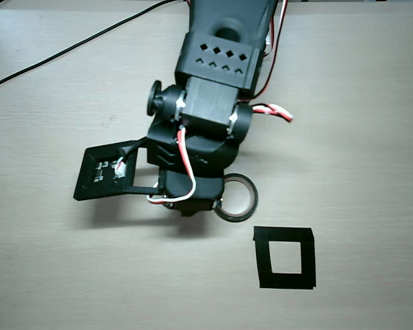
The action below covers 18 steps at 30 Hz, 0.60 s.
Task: Grasp a tape and put it in the target area.
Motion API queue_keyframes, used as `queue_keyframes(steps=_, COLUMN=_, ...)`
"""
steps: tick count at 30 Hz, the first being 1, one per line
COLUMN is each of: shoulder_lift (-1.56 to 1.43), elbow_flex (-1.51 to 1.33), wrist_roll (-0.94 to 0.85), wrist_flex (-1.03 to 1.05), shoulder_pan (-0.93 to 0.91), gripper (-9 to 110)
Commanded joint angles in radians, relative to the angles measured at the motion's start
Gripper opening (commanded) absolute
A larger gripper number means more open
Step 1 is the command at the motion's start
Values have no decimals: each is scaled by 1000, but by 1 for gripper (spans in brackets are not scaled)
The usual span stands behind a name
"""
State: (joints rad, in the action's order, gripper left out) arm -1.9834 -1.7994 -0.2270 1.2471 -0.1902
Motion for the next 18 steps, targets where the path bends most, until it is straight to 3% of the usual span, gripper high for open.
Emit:
queue_keyframes(steps=1, shoulder_lift=-31, elbow_flex=18, wrist_roll=-9, wrist_flex=8, shoulder_pan=-8, gripper=3)
queue_keyframes(steps=10, shoulder_lift=-49, elbow_flex=6, wrist_roll=-23, wrist_flex=17, shoulder_pan=-2, gripper=3)
queue_keyframes(steps=18, shoulder_lift=-130, elbow_flex=-107, wrist_roll=-143, wrist_flex=89, shoulder_pan=8, gripper=8)
